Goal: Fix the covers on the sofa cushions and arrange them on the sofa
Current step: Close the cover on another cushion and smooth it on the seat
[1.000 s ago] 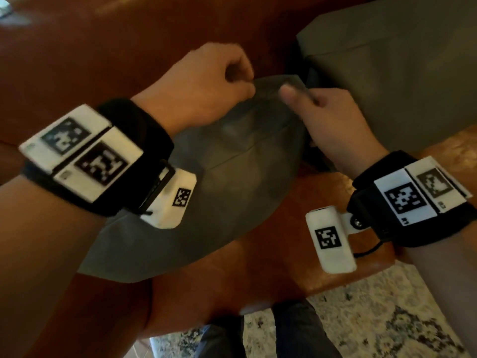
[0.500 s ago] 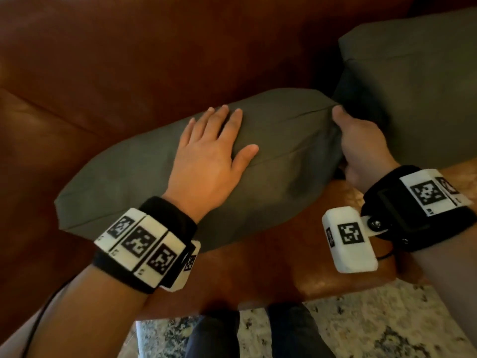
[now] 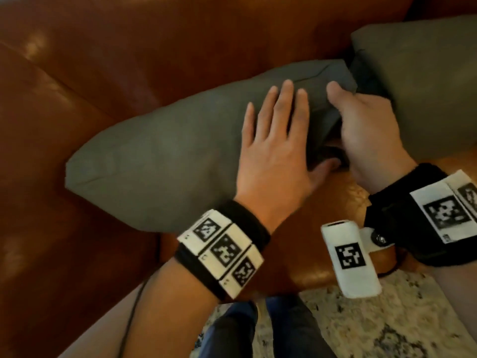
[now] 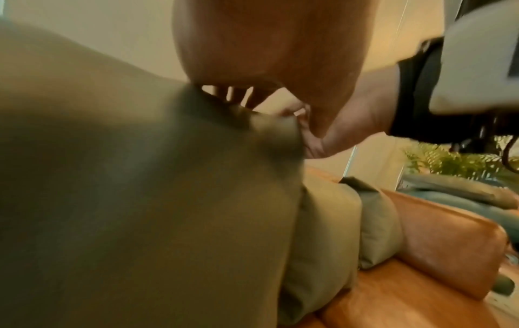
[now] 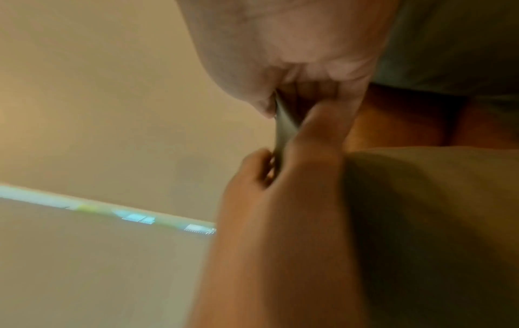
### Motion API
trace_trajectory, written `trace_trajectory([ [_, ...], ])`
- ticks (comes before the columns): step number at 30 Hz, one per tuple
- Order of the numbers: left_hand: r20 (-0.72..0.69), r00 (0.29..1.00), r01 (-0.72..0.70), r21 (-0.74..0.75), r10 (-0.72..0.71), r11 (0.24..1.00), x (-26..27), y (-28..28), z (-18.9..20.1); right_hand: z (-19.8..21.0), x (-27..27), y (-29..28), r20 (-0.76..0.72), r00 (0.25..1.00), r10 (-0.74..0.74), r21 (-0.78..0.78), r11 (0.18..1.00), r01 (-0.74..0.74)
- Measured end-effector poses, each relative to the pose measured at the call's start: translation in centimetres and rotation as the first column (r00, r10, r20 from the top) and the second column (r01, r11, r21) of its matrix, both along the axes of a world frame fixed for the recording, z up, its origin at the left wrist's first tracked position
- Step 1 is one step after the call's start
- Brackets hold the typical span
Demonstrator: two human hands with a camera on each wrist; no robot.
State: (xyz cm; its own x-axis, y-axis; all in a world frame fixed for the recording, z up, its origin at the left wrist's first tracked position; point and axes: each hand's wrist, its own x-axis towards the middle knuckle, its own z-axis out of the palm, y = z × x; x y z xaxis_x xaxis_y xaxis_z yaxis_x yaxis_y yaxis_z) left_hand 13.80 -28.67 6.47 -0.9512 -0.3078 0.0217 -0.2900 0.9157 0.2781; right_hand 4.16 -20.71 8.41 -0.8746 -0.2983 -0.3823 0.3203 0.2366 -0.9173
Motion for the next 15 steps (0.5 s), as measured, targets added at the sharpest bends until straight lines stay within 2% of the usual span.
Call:
trace_trajectory([
  [4, -0.066, 0.978, -0.196, 0.021, 0.197, 0.98, 0.1, -1.6, 3.0, 4.6, 3.0, -2.3, -0.231, 0.944, 0.237, 0.081, 0.971, -0.224],
  [7, -0.088, 0.967, -0.231, 0.096, 0.239, 0.968, 1.3, -3.8, 5.4, 6.6, 4.0, -3.4, -0.307, 0.893, 0.331, 0.09, 0.944, -0.319],
  [9, -0.109, 0.949, -0.276, 0.166, 0.296, 0.947, 2.4, -5.3, 6.8, 5.4, 4.6, -2.6, -0.307, 0.899, 0.314, 0.108, 0.95, -0.295],
  [10, -0.126, 0.936, -0.303, 0.193, 0.329, 0.933, 2.9, -6.1, 7.4, 4.1, 5.0, -1.6, -0.301, 0.919, 0.254, 0.137, 0.965, -0.222],
  [12, -0.163, 0.913, -0.338, 0.213, 0.374, 0.917, 3.8, -7.4, 8.4, 0.9, 6.4, 0.8, -0.215, 0.973, 0.08, 0.244, 0.97, -0.025],
  [13, -0.178, 0.904, -0.348, 0.222, 0.388, 0.911, 4.1, -7.9, 8.9, -0.8, 7.3, 2.0, -0.099, 0.995, 0.013, 0.332, 0.943, 0.021],
  [14, -0.196, 0.896, -0.35, 0.238, 0.398, 0.906, 4.3, -8.2, 9.3, -2.1, 8.3, 2.8, 0.072, 0.997, -0.038, 0.421, 0.907, 0.004],
  [15, -0.219, 0.888, -0.346, 0.261, 0.404, 0.901, 4.4, -8.4, 9.7, -3.3, 9.1, 3.3, 0.258, 0.963, -0.082, 0.443, 0.896, -0.043],
])
